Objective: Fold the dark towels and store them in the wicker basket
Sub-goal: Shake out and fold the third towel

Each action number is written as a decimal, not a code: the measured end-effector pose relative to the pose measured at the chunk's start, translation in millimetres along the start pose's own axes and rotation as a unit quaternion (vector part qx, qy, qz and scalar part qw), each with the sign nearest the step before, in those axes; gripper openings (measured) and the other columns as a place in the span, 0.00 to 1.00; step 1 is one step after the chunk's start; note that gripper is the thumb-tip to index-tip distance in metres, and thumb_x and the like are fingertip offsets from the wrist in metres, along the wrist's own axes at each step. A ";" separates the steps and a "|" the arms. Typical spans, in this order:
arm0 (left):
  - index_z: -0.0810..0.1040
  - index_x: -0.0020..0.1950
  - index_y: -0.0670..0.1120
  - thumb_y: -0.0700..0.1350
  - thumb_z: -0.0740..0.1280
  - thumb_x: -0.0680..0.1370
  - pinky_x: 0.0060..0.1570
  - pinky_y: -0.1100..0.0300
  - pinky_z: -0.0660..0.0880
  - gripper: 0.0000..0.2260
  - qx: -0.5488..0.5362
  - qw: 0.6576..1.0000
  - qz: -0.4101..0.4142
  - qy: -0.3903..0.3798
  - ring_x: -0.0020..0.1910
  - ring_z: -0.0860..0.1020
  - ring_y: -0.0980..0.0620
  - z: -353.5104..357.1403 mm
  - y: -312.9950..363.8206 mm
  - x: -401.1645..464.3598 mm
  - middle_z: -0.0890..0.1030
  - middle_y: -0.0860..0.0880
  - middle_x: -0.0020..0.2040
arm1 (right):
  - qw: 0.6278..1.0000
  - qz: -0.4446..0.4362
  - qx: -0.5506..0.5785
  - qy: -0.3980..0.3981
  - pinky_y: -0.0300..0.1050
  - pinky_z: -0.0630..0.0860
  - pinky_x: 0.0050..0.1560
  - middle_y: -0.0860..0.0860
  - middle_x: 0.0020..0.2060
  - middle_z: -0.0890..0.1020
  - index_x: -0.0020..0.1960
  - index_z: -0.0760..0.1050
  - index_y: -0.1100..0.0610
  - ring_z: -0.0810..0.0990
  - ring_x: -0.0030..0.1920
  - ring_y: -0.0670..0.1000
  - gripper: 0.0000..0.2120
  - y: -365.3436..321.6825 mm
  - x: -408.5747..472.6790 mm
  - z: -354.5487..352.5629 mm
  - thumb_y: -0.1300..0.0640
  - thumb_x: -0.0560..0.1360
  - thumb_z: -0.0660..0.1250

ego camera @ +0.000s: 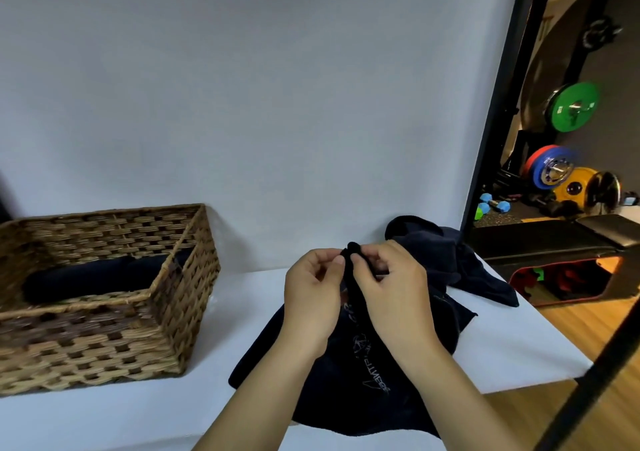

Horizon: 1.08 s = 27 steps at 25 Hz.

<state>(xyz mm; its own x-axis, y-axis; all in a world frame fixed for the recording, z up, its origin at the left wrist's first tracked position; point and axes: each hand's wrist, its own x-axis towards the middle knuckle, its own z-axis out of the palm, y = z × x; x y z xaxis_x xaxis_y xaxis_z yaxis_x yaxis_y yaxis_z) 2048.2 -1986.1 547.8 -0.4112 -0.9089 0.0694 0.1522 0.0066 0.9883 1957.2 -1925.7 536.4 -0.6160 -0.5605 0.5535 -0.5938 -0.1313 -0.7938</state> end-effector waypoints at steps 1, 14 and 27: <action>0.82 0.52 0.42 0.39 0.64 0.83 0.52 0.40 0.82 0.06 -0.002 1.000 -0.002 0.003 0.50 0.85 0.41 -2.2 0.0 -1.7 0.86 0.43 0.47 | 1.000 -0.015 -0.015 -0.005 0.39 0.77 0.43 0.42 0.40 0.80 0.47 0.84 0.51 0.81 0.43 0.45 0.04 -0.6 -2.6 2.6 0.57 0.77 0.71; 0.81 0.51 0.39 0.39 0.66 0.82 0.51 0.43 0.83 0.06 -0.048 0.998 -0.022 0.046 0.45 0.85 0.43 -24.7 7.3 -14.7 0.84 0.44 0.42 | 0.997 0.051 -0.045 -0.040 0.55 0.79 0.39 0.46 0.33 0.80 0.39 0.74 0.49 0.80 0.36 0.48 0.08 -18.1 -15.8 20.4 0.50 0.74 0.70; 0.83 0.49 0.41 0.38 0.68 0.80 0.55 0.40 0.81 0.04 -0.040 0.998 0.007 0.046 0.50 0.85 0.40 -25.2 4.2 -21.9 0.86 0.40 0.46 | 0.990 0.084 0.114 -0.025 0.54 0.82 0.45 0.45 0.38 0.85 0.45 0.82 0.51 0.85 0.39 0.49 0.04 -17.7 -21.1 23.0 0.59 0.78 0.71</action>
<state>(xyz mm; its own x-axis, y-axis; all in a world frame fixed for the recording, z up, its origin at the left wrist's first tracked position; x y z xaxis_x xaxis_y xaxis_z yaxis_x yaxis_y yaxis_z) 2080.4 -1976.7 547.0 -0.3252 -0.9433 0.0661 0.2297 -0.0110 0.9732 1992.6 -1930.3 532.9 -0.6661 -0.6295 0.4000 -0.3490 -0.2109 -0.9131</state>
